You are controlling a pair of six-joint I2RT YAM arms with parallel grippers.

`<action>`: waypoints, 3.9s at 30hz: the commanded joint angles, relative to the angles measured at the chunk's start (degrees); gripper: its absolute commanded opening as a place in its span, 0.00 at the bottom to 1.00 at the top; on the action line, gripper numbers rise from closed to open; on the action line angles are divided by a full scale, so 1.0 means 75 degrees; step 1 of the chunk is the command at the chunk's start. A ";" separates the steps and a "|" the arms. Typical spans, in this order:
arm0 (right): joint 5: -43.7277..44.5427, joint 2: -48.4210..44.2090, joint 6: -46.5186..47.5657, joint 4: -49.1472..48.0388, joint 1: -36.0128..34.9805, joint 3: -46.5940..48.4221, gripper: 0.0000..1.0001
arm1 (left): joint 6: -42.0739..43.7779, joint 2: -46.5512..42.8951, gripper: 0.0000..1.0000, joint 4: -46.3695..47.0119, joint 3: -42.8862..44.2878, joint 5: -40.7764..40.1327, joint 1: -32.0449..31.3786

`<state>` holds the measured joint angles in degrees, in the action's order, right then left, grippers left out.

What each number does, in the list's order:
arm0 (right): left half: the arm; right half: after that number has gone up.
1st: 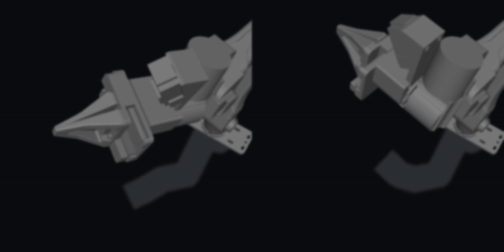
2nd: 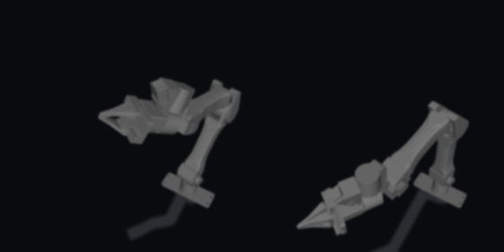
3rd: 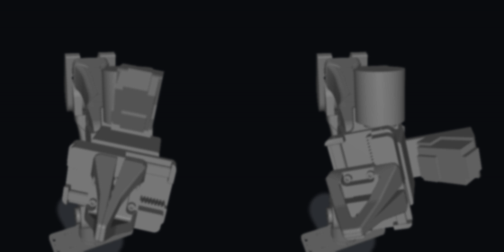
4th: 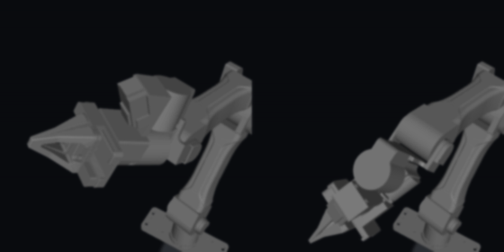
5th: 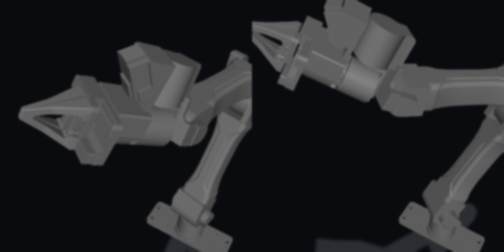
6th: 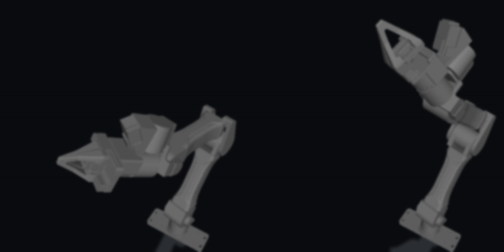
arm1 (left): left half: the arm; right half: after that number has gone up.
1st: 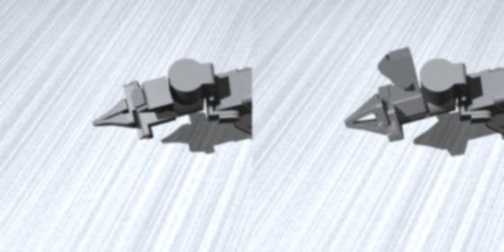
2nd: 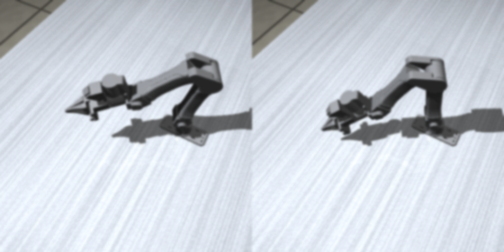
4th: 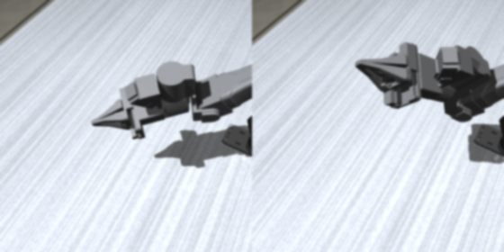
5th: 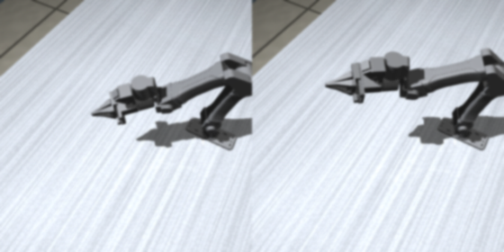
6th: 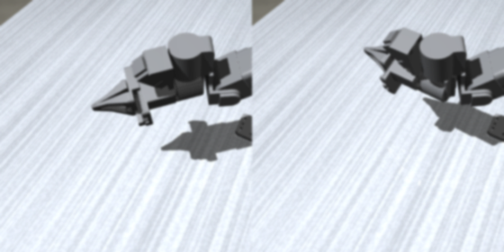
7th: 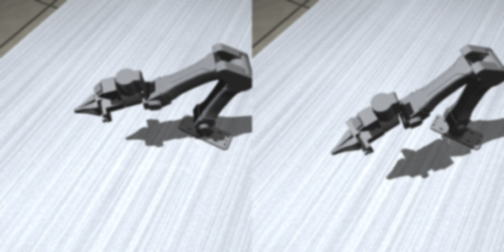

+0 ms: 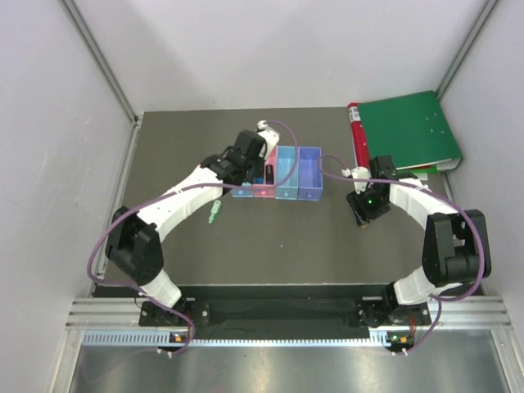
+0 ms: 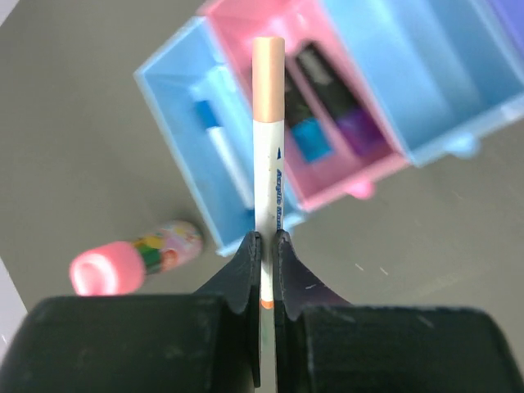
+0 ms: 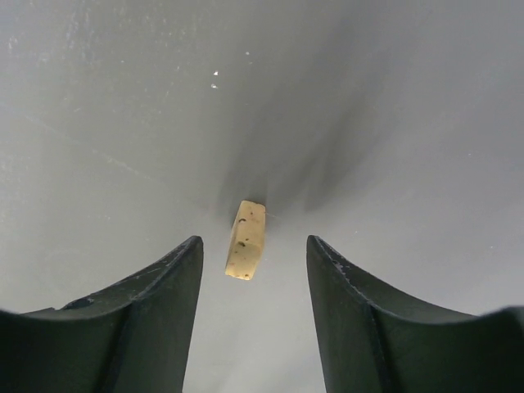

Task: Sort the stationery into containers
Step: Place the pen in the storage box, then pick up the stationery from the center of the board, then place the stationery in the storage box.

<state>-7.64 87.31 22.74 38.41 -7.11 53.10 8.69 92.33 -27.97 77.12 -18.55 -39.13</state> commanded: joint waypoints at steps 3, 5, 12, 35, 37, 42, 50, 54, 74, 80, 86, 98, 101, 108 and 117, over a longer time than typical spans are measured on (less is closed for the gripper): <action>0.0011 -0.0028 -0.0044 -0.0200 -0.0071 -0.0026 0.41 | -0.0619 0.0450 0.00 -0.0033 0.0709 0.0035 0.0788; 0.0011 -0.0028 -0.0032 -0.0188 -0.0059 -0.0026 0.35 | -0.0759 0.0661 0.00 -0.0068 0.0849 0.0152 0.0986; 0.0046 -0.0063 -0.0056 -0.0177 -0.0071 -0.0026 0.09 | -0.1099 0.1071 0.00 0.0026 0.0990 0.0421 0.1315; 0.0022 -0.0426 0.0003 0.0714 -0.0294 0.1134 0.00 | -0.1732 0.1283 0.01 -0.0279 0.1541 0.0855 0.1620; 0.0034 -0.0519 0.0050 0.0947 -0.0305 0.1449 0.00 | -0.1814 0.1142 0.02 -0.0337 0.1483 0.0937 0.1620; 0.0034 -0.0695 0.0132 0.1440 -0.0340 0.2188 0.00 | -0.1862 0.0663 0.38 -0.0303 0.1296 0.1218 0.1620; 0.0046 -0.0579 0.0155 0.1781 -0.0493 0.3828 0.00 | -0.1289 -0.0204 0.85 -0.0267 0.0898 0.1956 0.1632; -0.0024 -0.0216 0.0073 0.1711 -0.0668 0.4637 0.00 | -0.0552 -0.0592 0.85 -0.0548 0.0313 0.2285 0.1609; -0.0200 0.2596 -0.0032 0.1171 -0.1641 0.7075 0.00 | 0.0845 -0.1987 0.81 -0.0209 -0.3099 0.0539 0.1515; -0.0212 0.3229 0.0015 0.1089 -0.1875 0.7345 0.00 | 0.0892 -0.1777 0.81 0.0201 -0.3556 0.0574 0.1515; -0.0200 0.3534 0.0085 0.1019 -0.2075 0.7310 0.00 | 0.0881 -0.1391 0.81 0.0775 -0.3907 0.0598 0.1538; -0.0083 0.3933 0.0179 0.0913 -0.2204 0.7287 0.35 | 0.0904 -0.0593 0.78 0.1478 -0.4048 0.0762 0.1702; -0.0083 0.3863 0.0190 0.0925 -0.2204 0.7287 0.44 | 0.0904 -0.0511 0.77 0.1631 -0.4107 0.0785 0.1749; -0.0013 0.3594 0.0179 0.0972 -0.2215 0.7310 0.68 | 0.0787 -0.0312 0.73 0.1818 -0.4107 0.0984 0.1878; 0.0034 0.2833 0.0155 0.1089 -0.2204 0.7323 0.75 | 0.0576 0.0122 0.67 0.2111 -0.4178 0.1276 0.2147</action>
<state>-7.57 115.57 23.94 47.18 -22.79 105.14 14.68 90.08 -12.84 47.13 -11.57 -24.40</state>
